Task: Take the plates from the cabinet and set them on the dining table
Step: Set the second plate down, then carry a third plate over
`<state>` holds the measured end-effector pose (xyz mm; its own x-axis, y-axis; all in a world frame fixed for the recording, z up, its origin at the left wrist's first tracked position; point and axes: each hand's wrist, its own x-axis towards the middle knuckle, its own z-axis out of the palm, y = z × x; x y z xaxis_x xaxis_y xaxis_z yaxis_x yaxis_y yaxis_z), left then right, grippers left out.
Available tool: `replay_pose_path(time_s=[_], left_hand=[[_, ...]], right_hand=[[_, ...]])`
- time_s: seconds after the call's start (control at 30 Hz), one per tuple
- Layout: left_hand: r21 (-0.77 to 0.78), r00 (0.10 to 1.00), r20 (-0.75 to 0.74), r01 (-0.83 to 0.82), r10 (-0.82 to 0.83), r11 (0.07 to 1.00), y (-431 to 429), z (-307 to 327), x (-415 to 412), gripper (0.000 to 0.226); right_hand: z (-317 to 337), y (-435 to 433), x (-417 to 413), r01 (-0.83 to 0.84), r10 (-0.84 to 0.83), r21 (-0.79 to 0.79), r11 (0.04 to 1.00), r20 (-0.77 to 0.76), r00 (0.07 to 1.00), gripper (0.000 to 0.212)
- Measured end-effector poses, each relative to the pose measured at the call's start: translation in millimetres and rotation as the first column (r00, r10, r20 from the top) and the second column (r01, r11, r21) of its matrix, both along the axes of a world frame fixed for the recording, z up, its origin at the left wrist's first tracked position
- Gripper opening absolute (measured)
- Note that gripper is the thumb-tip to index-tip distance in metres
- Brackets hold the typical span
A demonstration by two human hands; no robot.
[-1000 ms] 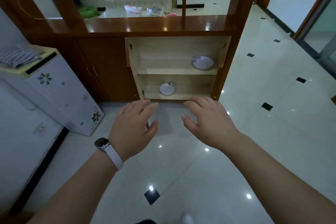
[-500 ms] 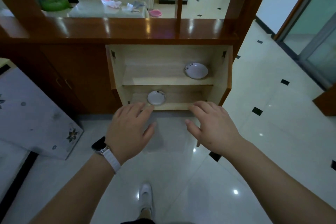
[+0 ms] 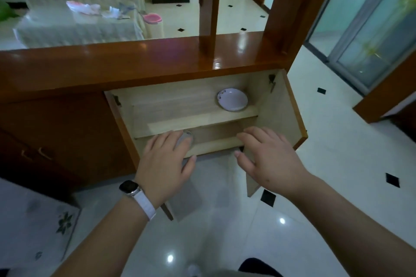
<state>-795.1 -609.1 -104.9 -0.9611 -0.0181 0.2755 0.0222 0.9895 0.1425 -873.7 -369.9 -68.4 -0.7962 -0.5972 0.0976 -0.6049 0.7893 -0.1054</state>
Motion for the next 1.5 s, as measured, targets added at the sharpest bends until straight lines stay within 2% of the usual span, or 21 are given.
replay_pose_path(time_s=[0.17,0.33,0.5,0.8,1.03,1.3,1.5], left_hand=[[0.03,0.999,-0.008,0.051,-0.051,0.998,-12,-13,-48,0.045],[0.023,0.996,0.028,0.083,-0.084,0.996,-20,-26,-93,0.042],[-0.027,0.988,0.134,0.084,-0.079,0.996,-26,-35,-147,0.045],[-0.077,0.981,0.124,0.157,-0.147,0.985,-12,-47,-248,0.043],[-0.047,0.964,0.183,0.203,-0.191,0.978,-4,-60,-290,0.043],[-0.041,0.939,0.225,0.275,-0.26,0.96,-7,-86,-341,0.041],[0.015,0.896,0.352,0.284,-0.271,0.959,-19,-134,-378,0.043]], right_hand=[[-10,-5,-38,0.072,-0.073,0.035,0.997,0.027,0.997,0.052],[-37,-10,-81,0.095,-0.095,0.003,0.995,0.022,0.995,0.048],[-58,-19,-140,0.081,-0.077,-0.067,0.994,0.055,0.996,0.05],[-79,-17,-235,0.057,-0.05,-0.12,0.991,0.066,0.997,0.043],[-85,-10,-270,0.118,-0.107,-0.064,0.991,0.151,0.983,0.049],[-112,-14,-296,0.212,-0.199,-0.048,0.976,0.198,0.96,0.044],[-159,-24,-314,0.307,-0.305,0.028,0.951,0.234,0.923,0.045]])
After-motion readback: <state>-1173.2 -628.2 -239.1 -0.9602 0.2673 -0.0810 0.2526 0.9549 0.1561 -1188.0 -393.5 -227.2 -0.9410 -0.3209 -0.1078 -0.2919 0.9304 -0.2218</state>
